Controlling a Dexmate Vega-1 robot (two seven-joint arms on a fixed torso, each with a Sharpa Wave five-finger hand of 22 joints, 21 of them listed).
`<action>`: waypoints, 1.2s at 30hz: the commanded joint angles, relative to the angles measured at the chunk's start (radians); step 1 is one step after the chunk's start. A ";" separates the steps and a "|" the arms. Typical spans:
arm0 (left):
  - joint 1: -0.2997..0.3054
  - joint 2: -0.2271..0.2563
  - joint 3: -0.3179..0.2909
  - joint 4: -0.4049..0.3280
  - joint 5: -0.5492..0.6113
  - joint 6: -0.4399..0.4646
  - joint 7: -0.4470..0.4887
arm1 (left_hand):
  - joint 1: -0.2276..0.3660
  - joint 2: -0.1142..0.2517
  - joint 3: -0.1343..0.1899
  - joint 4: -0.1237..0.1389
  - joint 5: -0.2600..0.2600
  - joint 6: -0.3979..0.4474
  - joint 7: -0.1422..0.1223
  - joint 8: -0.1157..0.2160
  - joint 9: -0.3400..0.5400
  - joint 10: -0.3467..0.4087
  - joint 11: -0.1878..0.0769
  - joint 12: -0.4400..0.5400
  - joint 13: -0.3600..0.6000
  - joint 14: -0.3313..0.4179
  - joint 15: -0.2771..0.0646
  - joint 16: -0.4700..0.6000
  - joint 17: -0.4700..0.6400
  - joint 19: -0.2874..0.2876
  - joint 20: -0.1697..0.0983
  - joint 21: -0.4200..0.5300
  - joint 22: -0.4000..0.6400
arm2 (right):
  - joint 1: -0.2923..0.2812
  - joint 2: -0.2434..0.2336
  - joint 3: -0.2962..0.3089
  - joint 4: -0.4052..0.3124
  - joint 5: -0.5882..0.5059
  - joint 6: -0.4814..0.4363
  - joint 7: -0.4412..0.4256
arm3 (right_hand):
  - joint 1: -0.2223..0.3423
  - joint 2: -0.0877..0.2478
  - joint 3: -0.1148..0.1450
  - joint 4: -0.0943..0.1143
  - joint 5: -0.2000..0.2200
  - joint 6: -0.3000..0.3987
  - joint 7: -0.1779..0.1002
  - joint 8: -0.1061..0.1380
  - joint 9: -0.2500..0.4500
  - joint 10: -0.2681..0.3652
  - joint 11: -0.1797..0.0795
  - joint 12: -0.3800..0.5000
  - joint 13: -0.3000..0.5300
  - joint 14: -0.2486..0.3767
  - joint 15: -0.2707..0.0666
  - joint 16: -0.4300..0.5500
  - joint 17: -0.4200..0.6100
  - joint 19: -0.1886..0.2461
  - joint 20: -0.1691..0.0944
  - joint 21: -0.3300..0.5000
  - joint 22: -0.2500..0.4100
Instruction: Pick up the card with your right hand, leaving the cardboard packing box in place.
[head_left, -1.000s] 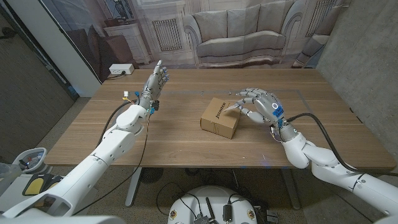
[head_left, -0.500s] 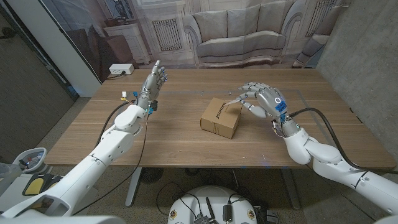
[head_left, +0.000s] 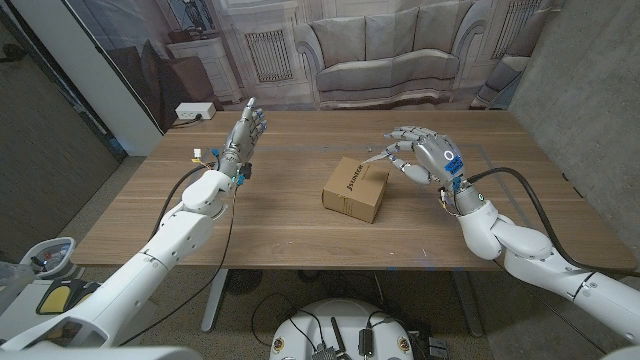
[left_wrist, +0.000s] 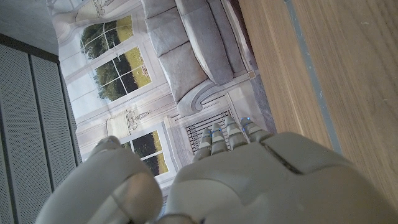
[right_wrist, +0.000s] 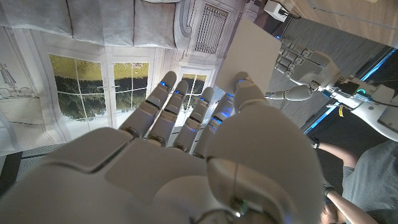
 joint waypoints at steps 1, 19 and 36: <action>0.012 0.008 -0.005 -0.021 0.003 0.007 0.010 | 0.002 0.009 -0.006 0.003 0.003 0.007 -0.001 -0.002 0.002 0.004 0.003 -0.002 0.003 -0.002 0.001 0.000 0.005 -0.009 -0.003 0.003 0.003 | -0.018 -0.015 0.037 -0.043 0.005 -0.004 0.015 | 0.008 0.004 -0.002 -0.002 0.000 0.010 -0.003 0.005 0.005 0.006 0.001 0.000 0.004 0.011 -0.137 -0.002 0.001 0.008 -0.094 0.006 0.002; 0.009 0.014 -0.011 -0.011 -0.008 0.006 -0.008 | 0.004 0.011 -0.010 0.003 0.003 0.007 -0.002 -0.002 0.002 0.004 0.003 -0.002 0.003 -0.001 0.000 0.000 0.005 -0.011 -0.001 0.003 0.003 | -0.030 -0.011 0.084 -0.100 0.018 -0.016 0.064 | 0.009 0.004 -0.003 -0.003 -0.002 0.012 -0.003 0.005 0.003 0.007 0.002 -0.002 0.004 0.011 -0.137 -0.003 0.001 0.009 -0.095 0.006 0.002; -0.012 0.013 -0.004 0.012 -0.013 0.016 -0.025 | 0.005 0.013 -0.014 0.003 0.002 0.007 -0.002 -0.002 0.002 0.005 0.000 -0.002 0.003 -0.003 0.001 -0.001 0.005 -0.014 0.000 0.002 0.003 | -0.023 -0.007 0.120 -0.135 0.019 -0.022 0.103 | 0.010 0.004 -0.004 -0.004 -0.003 0.013 -0.003 0.005 0.002 0.007 0.002 -0.004 0.003 0.012 -0.137 -0.004 0.002 0.009 -0.096 0.006 0.002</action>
